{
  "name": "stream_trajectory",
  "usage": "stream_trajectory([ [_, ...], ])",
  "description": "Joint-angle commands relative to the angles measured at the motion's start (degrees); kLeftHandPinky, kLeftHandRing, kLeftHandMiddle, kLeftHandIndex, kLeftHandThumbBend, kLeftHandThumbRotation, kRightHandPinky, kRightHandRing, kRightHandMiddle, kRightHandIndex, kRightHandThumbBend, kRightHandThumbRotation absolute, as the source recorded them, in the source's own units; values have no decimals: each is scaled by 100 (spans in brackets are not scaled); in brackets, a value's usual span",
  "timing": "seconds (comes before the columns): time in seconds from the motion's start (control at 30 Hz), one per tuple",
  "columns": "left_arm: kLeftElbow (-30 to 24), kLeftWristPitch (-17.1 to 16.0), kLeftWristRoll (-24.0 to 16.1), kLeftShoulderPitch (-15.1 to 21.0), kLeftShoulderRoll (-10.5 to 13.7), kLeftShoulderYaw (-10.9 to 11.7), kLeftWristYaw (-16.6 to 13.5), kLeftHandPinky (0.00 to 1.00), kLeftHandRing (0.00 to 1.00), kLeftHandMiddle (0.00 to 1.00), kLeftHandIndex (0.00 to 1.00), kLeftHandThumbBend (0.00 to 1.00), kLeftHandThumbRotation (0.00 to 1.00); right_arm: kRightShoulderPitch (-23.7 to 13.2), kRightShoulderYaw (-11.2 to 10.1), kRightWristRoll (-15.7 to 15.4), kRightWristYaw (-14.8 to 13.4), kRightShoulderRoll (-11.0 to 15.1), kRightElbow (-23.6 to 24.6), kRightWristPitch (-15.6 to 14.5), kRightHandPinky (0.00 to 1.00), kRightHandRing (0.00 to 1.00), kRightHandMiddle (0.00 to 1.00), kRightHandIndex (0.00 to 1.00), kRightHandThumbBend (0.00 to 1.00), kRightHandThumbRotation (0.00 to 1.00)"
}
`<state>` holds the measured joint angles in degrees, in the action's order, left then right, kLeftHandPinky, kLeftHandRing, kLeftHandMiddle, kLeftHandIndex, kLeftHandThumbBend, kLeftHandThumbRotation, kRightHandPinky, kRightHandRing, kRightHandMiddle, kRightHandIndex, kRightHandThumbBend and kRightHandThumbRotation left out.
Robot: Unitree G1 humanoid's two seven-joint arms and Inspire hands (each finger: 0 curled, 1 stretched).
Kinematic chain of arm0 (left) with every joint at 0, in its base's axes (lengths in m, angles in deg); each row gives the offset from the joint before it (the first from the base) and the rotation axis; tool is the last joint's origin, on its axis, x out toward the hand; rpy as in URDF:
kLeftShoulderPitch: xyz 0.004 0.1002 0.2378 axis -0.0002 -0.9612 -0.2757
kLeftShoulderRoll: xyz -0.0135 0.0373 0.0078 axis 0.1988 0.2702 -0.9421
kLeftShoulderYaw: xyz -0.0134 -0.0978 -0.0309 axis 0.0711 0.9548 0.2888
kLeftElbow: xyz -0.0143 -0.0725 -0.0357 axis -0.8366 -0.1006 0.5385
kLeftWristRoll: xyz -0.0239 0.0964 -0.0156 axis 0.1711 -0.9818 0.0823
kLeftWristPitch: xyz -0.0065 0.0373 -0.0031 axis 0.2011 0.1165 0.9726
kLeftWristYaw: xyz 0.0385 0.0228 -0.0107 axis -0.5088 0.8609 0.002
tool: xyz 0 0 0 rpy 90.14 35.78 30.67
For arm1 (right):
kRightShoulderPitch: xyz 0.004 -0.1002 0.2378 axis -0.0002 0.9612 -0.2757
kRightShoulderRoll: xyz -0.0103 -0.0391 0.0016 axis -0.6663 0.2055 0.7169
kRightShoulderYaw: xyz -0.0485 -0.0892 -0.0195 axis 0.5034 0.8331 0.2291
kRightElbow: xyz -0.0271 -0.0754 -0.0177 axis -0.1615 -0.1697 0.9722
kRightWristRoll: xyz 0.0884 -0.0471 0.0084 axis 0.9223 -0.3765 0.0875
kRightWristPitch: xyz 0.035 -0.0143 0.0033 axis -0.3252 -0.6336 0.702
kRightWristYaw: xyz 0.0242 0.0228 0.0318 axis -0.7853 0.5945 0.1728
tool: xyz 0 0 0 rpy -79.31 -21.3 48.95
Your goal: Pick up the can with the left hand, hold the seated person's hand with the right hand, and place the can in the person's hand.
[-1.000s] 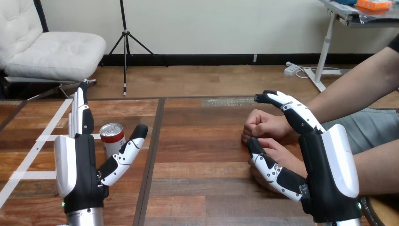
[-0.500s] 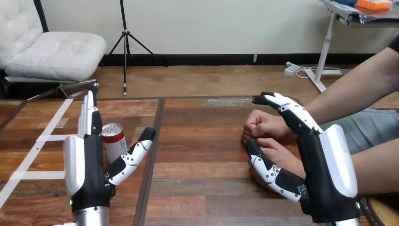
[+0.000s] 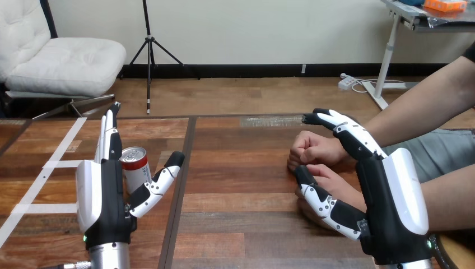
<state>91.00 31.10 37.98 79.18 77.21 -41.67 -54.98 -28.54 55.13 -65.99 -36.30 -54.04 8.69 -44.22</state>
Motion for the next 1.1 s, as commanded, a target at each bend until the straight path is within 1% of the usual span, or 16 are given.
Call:
stream_trajectory([
  [0.0, 38, 34, 73, 418, 156, -69, -28, 90, 95, 98, 97, 74, 53, -268, -86, 101, 32, 67, 35, 28, 79, 86, 85, 77, 37, 0],
  [0.23, 33, 208, 126, 448, 156, -86, 32, 89, 94, 97, 96, 74, 52, -294, -115, 31, 25, 77, 6, 84, 79, 86, 84, 76, 37, 0],
  [0.53, 16, 387, 270, 489, 154, -108, 137, 86, 92, 96, 96, 74, 49, -299, -117, 61, 66, 79, 12, 83, 79, 85, 84, 76, 38, 0],
  [0.87, -31, 542, 323, 515, 155, -120, 193, 83, 91, 96, 96, 75, 50, -281, -127, 57, 111, 62, 51, 34, 79, 85, 84, 76, 38, 0],
  [1.07, -98, 640, 291, 508, 163, -132, 188, 84, 93, 96, 96, 75, 51, -280, -137, 55, 122, 51, 52, 34, 79, 85, 84, 76, 38, 0],
])
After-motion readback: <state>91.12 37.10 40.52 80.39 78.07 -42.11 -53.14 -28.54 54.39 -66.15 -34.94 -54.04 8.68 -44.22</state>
